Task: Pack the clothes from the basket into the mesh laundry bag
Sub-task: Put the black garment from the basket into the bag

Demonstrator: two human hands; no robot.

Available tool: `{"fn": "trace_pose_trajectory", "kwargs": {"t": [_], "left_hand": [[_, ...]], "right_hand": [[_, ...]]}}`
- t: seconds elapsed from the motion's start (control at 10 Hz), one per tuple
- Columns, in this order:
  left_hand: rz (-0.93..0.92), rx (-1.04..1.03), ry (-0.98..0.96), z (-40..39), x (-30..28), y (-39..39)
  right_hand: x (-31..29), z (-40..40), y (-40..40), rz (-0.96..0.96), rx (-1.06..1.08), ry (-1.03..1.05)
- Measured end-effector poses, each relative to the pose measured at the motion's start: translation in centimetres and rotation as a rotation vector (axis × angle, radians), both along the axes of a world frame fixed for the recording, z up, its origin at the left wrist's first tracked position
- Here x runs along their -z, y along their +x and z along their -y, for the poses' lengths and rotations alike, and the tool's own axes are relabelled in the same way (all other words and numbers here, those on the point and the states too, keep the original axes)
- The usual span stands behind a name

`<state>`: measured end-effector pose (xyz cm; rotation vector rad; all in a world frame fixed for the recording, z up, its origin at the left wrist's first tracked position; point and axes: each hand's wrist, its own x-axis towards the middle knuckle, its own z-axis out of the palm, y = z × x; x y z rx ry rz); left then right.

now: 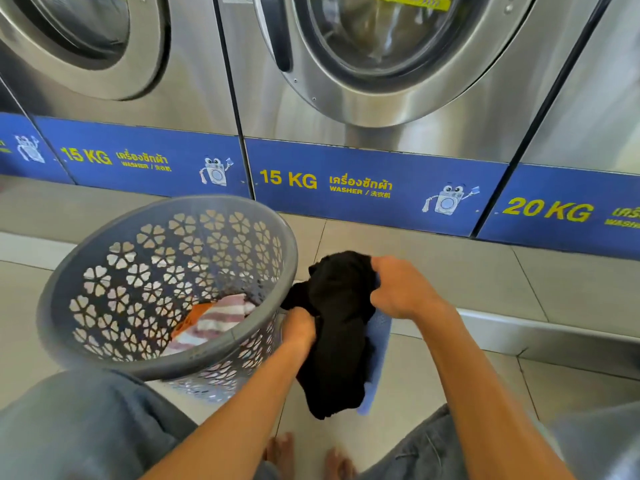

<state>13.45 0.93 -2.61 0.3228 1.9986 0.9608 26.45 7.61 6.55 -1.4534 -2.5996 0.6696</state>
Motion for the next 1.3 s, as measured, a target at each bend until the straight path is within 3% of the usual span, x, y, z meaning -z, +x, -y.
{"fn": "trace_pose_trajectory", "kwargs": {"t": [0.1, 0.3, 0.4, 0.5, 0.6, 0.8, 0.9, 1.0, 1.1, 1.2, 1.3], "left_hand": [[-0.042, 0.102, -0.106, 0.9, 0.1, -0.2], [0.415, 0.11, 0.318, 2.2, -1.7, -1.6], [0.446, 0.204, 0.299, 2.4, -1.5, -1.3], [0.412, 0.275, 0.097, 2.1, 0.0, -1.3], [0.11, 0.352, -0.094, 1.6, 1.3, -1.0], [-0.297, 0.567, -0.309, 1.7, 3.7, -0.4], [-0.279, 0.537, -0.396, 1.3, 4.0, -2.2], [-0.089, 0.594, -0.354, 1.3, 2.4, -3.5], [0.306, 0.446, -0.331, 1.3, 0.8, -3.7], [0.317, 0.422, -0.291, 0.8, 1.0, -3.7], [0.2, 0.463, -0.207, 1.2, 1.9, -3.0]], "right_hand": [[1.5, 0.8, -1.0, 0.08, -0.052, -0.047], [2.6, 1.0, -1.9, 0.155, -0.069, -0.073], [3.0, 1.0, -2.4, 0.127, -0.082, -0.097], [3.2, 1.0, -2.4, 0.05, -0.118, -0.092], [3.1, 1.4, -2.3, -0.024, -0.128, -0.075], [3.9, 2.1, -2.5, -0.073, -0.193, -0.065], [4.4, 1.4, -2.3, -0.124, -0.164, -0.077], [4.4, 0.3, -1.8, -0.012, -0.148, -0.108], [4.6, 0.1, -2.0, 0.167, -0.152, -0.175], [5.0, -0.2, -2.3, 0.201, -0.107, -0.232], [5.1, -0.3, -2.1, 0.18, -0.031, -0.268]]}}
